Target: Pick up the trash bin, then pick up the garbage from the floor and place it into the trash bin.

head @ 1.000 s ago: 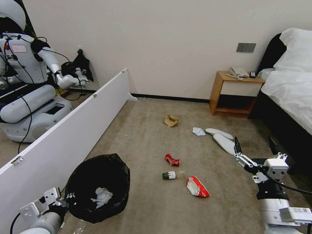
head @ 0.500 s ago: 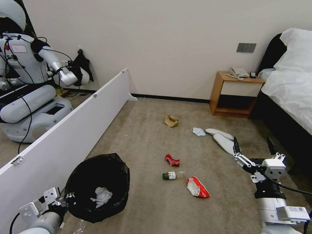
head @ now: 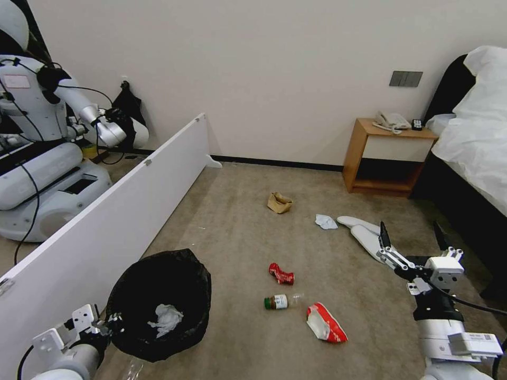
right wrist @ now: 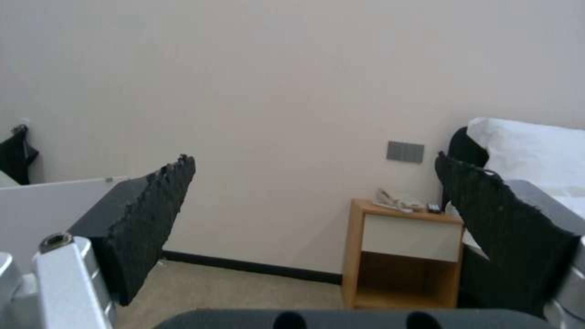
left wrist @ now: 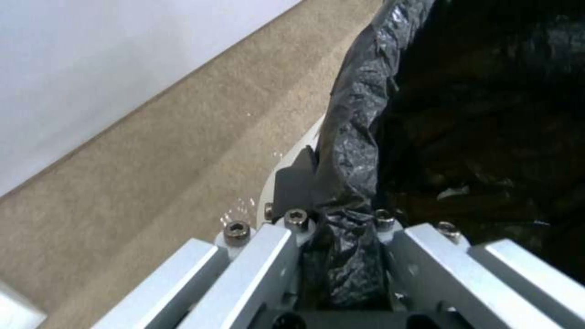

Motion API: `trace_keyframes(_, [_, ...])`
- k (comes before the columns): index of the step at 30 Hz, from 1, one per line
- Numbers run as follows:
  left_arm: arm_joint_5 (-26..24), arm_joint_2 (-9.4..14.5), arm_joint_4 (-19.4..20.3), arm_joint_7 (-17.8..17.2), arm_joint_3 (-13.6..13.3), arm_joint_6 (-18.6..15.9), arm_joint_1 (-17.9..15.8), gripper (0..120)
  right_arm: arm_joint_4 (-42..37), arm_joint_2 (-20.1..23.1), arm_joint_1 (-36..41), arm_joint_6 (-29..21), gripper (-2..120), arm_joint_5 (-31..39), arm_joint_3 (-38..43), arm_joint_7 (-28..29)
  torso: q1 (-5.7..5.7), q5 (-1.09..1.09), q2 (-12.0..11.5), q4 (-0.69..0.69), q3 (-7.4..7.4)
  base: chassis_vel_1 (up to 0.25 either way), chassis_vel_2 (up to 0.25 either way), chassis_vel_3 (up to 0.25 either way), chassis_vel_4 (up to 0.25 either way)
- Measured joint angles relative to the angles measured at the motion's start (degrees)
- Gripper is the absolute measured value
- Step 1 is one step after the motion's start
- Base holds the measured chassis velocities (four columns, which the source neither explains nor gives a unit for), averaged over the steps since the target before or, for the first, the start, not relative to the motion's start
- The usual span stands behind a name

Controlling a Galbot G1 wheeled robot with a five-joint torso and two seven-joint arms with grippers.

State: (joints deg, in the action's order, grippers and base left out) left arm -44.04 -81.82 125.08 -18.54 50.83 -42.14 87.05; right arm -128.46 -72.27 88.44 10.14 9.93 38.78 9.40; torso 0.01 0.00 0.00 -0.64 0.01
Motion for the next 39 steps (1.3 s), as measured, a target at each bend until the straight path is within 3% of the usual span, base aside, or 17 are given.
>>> trace_keyframes(39, [2.7,-0.8,-1.2,1.8,0.3,0.0,0.2,2,1.4,0.5,-0.3,0.2,100,0.4,-0.4,-0.5,0.0,0.0,0.0,0.0,-0.01,-0.013,0.002,0.004,-0.014])
